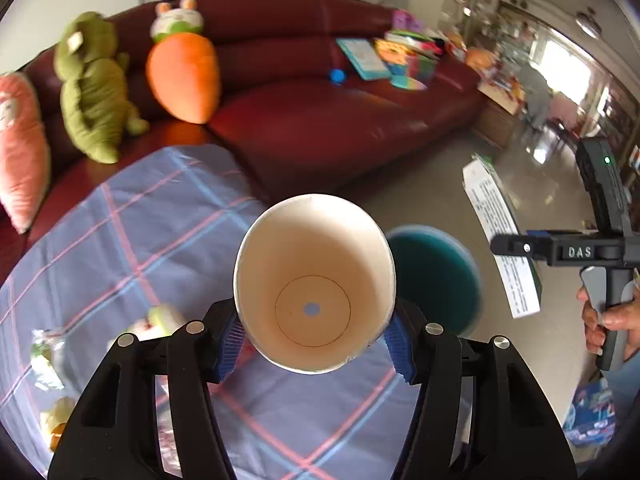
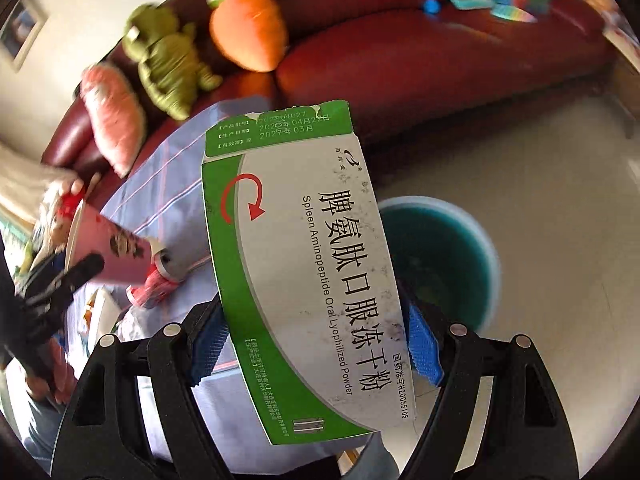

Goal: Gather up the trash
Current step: 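Carry the cup and box over the bucket and open both tools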

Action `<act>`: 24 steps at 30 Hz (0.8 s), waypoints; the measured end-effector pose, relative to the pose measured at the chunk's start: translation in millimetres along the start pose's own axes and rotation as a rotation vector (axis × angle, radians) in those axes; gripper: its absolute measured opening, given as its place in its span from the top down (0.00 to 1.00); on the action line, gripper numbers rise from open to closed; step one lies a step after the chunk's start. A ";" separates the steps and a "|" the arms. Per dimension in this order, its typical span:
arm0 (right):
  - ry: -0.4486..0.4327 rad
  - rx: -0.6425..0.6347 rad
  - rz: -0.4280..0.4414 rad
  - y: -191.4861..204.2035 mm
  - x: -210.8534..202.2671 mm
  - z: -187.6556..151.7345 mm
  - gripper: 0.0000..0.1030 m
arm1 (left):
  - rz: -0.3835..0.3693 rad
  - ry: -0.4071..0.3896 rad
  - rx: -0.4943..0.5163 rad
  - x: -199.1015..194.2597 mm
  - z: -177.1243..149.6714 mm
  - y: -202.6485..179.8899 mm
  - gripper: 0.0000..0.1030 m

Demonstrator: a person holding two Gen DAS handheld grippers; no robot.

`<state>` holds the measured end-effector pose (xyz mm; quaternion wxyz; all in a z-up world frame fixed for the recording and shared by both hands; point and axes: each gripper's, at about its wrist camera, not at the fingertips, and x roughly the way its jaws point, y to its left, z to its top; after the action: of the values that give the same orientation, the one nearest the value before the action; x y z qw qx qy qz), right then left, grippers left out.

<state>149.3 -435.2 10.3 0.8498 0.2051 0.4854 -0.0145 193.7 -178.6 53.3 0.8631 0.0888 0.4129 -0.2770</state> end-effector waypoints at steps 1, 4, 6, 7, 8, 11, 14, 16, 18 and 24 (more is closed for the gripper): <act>-0.002 0.020 -0.008 -11.8 -0.6 -1.0 0.29 | -0.015 0.013 0.015 9.7 2.8 -13.2 0.41; 0.003 0.077 -0.018 -43.0 2.3 -5.4 0.29 | -0.049 0.057 0.052 38.7 9.3 -48.7 0.41; 0.008 0.106 -0.018 -59.5 7.1 -7.0 0.29 | -0.066 0.091 0.073 57.2 11.0 -68.6 0.41; 0.011 0.119 -0.018 -67.1 10.2 -7.8 0.29 | -0.072 0.107 0.082 66.1 12.1 -78.1 0.41; 0.016 0.131 -0.019 -73.7 13.6 -8.4 0.29 | -0.075 0.121 0.092 74.1 12.6 -86.4 0.41; 0.027 0.152 -0.018 -87.6 20.6 -7.2 0.29 | -0.093 0.162 0.114 97.2 12.8 -105.8 0.40; 0.034 0.168 -0.018 -95.9 26.9 -4.7 0.29 | -0.106 0.197 0.121 117.1 9.2 -120.9 0.35; 0.039 0.173 -0.017 -99.7 30.6 -2.9 0.29 | -0.112 0.218 0.125 129.6 6.6 -128.4 0.33; 0.045 0.175 -0.016 -100.8 35.0 -1.0 0.29 | -0.105 0.246 0.134 140.2 3.4 -137.0 0.24; 0.064 0.160 -0.006 -95.5 49.6 5.0 0.29 | -0.092 0.269 0.123 144.9 -8.7 -134.1 0.14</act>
<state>158.2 -515.8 -60.6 0.8146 0.2711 0.5104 -0.0492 187.2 -345.3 -52.6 0.7792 0.1588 0.5108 -0.3266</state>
